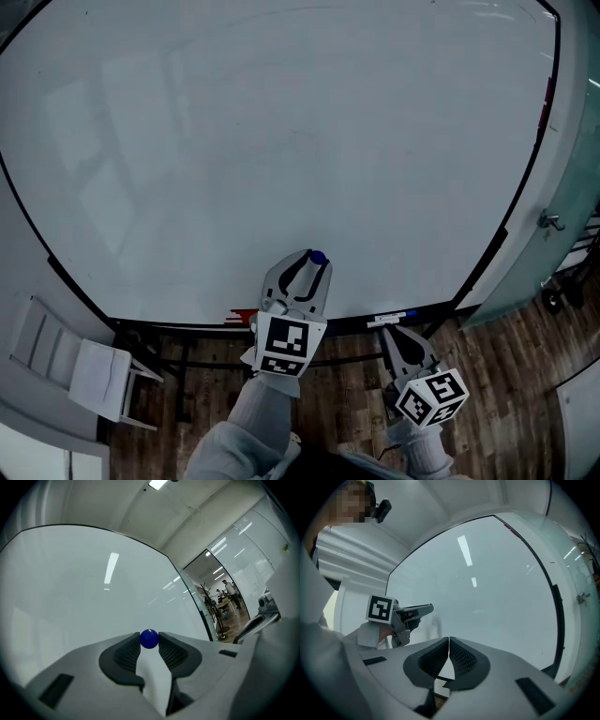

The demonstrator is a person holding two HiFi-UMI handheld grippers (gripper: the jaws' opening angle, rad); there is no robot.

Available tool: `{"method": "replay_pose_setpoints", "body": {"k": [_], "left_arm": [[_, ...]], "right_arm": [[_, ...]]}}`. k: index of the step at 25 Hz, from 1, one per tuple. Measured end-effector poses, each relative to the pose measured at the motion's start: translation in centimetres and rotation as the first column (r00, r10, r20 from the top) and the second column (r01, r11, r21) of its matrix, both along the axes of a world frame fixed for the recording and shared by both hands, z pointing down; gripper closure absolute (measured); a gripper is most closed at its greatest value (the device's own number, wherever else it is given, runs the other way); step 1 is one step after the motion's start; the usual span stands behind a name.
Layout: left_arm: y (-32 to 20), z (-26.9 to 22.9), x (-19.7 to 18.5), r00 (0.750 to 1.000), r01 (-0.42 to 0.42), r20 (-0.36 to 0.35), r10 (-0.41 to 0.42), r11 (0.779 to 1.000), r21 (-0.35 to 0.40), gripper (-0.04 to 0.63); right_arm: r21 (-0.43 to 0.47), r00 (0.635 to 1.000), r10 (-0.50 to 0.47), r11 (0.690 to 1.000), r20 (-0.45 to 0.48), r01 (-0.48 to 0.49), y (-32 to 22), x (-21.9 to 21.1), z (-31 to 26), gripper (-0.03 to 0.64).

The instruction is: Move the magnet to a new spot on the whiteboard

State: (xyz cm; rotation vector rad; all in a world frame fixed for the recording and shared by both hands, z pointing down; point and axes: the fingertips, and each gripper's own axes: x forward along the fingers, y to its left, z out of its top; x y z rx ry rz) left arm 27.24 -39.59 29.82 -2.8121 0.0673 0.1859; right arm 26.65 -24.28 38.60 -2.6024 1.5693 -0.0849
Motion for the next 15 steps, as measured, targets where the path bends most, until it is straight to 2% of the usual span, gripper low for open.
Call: {"method": "replay_pose_setpoints", "body": {"k": [4, 7, 11, 15], "left_arm": [[1.4, -0.6, 2.1, 1.0, 0.009, -0.004, -0.009, 0.997, 0.072, 0.469], [2.1, -1.5, 3.5, 0.999, 0.039, -0.009, -0.038, 0.98, 0.193, 0.469], [3.2, -2.6, 5.1, 0.996, 0.084, -0.016, -0.084, 0.923, 0.375, 0.469], [4.2, -3.1, 6.5, 0.995, 0.086, -0.007, -0.095, 0.866, 0.492, 0.469]], "right_arm": [[-0.001, 0.999, 0.046, 0.999, 0.005, -0.046, 1.4, 1.0, 0.2, 0.588], [0.0, 0.997, 0.074, 0.997, -0.001, -0.074, 2.2, 1.8, 0.0, 0.588], [0.004, 0.994, 0.105, 0.994, -0.002, -0.105, 2.9, 2.4, -0.1, 0.588], [0.01, 0.992, 0.128, 0.992, 0.0, -0.128, 3.4, 2.8, 0.0, 0.588]]}}
